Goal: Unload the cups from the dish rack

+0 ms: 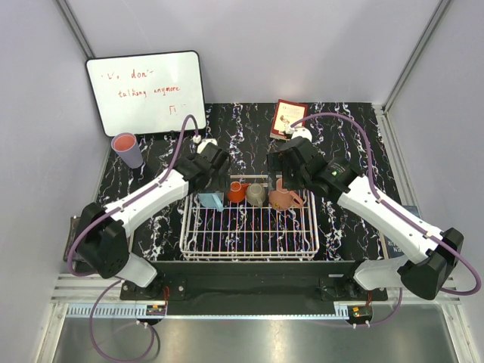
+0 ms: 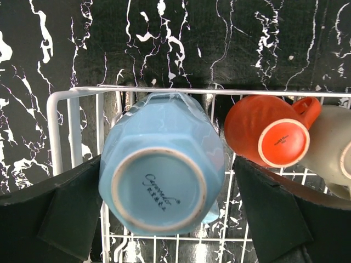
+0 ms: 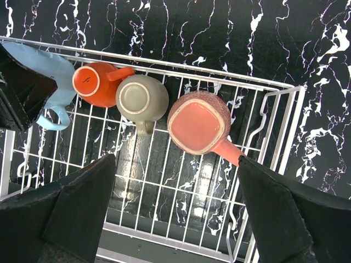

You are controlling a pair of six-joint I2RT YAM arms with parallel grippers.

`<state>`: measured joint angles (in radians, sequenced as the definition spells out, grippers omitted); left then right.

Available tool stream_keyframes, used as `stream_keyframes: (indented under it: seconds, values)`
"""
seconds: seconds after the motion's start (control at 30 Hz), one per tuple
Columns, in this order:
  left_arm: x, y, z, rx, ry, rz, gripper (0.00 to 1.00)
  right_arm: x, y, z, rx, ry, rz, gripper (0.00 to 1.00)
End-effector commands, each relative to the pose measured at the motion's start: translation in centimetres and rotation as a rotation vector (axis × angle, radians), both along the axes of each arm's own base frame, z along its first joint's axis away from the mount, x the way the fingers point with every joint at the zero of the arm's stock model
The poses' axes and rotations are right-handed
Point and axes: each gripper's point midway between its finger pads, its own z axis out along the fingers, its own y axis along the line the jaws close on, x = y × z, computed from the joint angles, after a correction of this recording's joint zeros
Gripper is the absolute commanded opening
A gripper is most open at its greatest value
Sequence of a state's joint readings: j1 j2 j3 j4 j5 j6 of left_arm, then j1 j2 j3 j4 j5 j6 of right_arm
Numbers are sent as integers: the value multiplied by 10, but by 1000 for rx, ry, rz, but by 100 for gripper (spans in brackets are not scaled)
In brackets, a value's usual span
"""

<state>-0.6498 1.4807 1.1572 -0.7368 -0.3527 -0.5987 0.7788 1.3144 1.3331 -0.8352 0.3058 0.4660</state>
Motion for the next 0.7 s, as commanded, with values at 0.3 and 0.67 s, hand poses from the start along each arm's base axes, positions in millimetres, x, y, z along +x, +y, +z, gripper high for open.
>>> stream_keyframes:
  seconds: [0.3,0.67]
  values:
    - [7,-14,-2,-50,-16,-26,43,2,-2,4,-9,-37,-2,100]
    - [8,-24,56,-149,-157,-130,0,4,-2,17,13,-66,-15,100]
